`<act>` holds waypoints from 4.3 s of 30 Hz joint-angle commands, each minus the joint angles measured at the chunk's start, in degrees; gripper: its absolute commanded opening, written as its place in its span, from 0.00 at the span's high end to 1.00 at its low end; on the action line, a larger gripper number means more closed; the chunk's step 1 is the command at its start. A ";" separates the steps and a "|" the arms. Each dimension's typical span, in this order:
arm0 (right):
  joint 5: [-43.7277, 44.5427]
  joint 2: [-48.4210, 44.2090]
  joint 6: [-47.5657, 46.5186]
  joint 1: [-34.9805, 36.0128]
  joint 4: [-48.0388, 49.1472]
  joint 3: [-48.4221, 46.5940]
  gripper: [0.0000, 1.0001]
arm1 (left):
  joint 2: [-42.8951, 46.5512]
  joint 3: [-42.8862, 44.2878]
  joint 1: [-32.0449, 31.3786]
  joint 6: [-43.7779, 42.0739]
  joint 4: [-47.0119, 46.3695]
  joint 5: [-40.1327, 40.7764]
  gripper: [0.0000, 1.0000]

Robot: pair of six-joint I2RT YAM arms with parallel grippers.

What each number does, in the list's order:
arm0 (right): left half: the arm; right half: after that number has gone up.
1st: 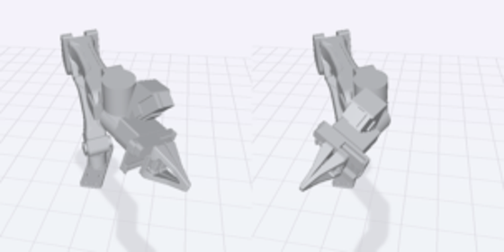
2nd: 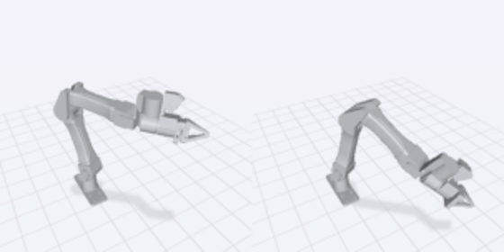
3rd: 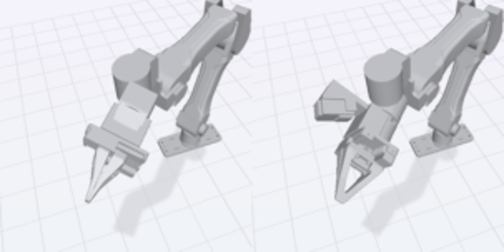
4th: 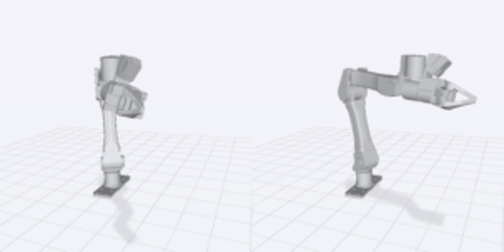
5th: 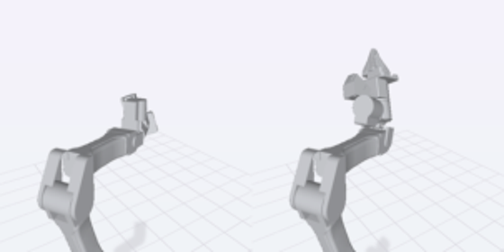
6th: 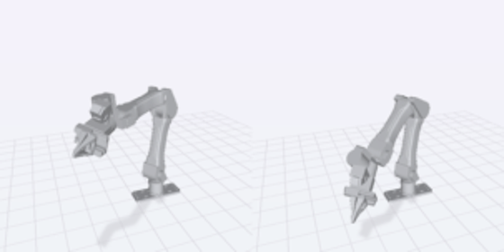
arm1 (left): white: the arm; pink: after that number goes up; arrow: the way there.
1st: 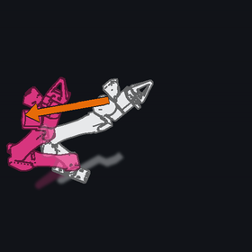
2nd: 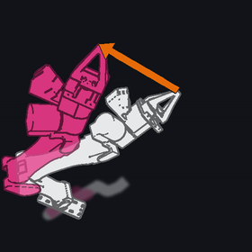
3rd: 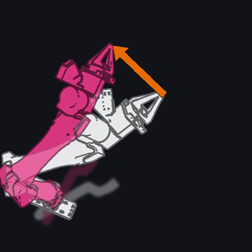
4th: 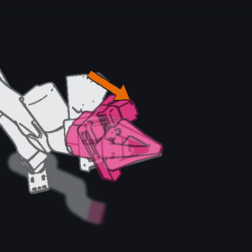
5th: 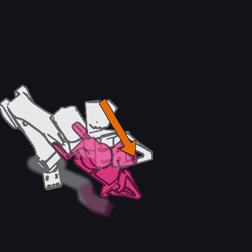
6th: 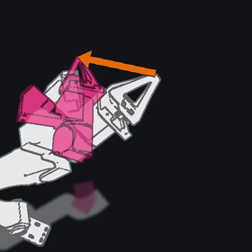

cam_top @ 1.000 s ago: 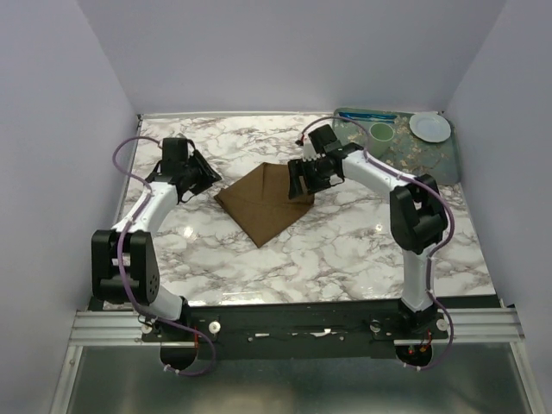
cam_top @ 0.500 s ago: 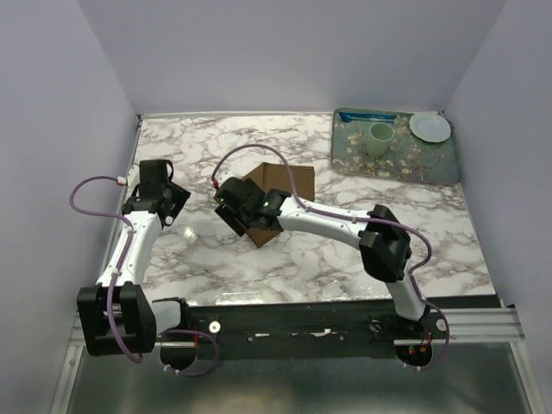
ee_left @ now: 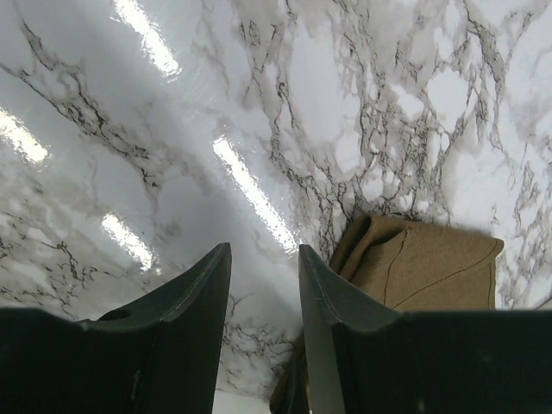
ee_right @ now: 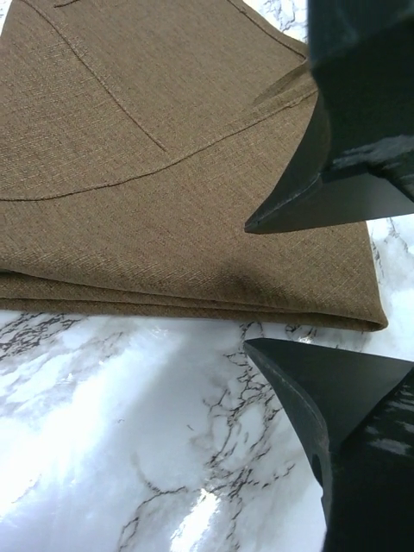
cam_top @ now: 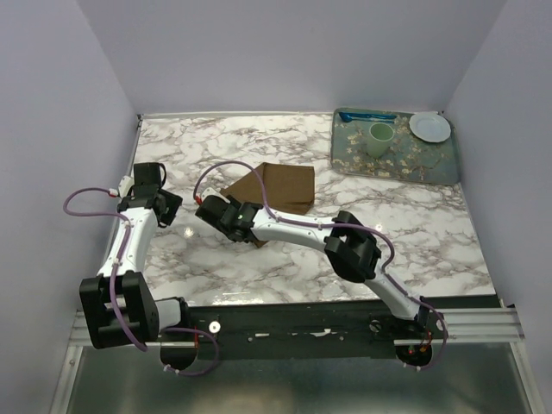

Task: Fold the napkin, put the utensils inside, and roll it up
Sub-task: Roll the napkin with the utensil

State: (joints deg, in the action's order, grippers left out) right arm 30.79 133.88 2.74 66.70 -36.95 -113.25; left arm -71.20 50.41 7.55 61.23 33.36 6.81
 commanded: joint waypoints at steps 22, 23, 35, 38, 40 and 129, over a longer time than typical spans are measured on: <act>4.28 5.16 -0.02 0.63 0.39 0.75 0.61 | -8.78 -0.75 0.62 -6.55 -3.47 -11.98 0.52; 4.28 5.16 -0.02 0.63 0.47 1.01 0.61 | -9.04 -1.10 0.80 -7.09 -4.53 -13.04 0.52; 2.09 4.72 0.16 0.19 2.58 2.68 0.83 | -8.26 -13.58 2.73 -8.59 -27.72 -30.34 0.46; 0.78 3.49 0.60 -0.25 3.29 3.30 0.96 | -7.47 -15.78 3.00 -7.89 -31.33 -31.76 0.36; -0.20 2.62 1.30 -0.69 3.46 3.56 0.99 | -7.46 -17.18 3.17 -7.10 -33.09 -32.73 0.32; 1.90 -5.83 -5.47 -1.75 22.36 20.70 0.28 | -18.54 -15.96 -12.65 8.29 -45.49 -33.17 0.96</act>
State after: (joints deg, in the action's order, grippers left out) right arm 25.69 124.66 -0.40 64.58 -19.40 -93.34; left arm -91.26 33.54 -5.02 68.64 -12.91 -24.32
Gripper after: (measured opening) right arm 0.752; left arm 0.055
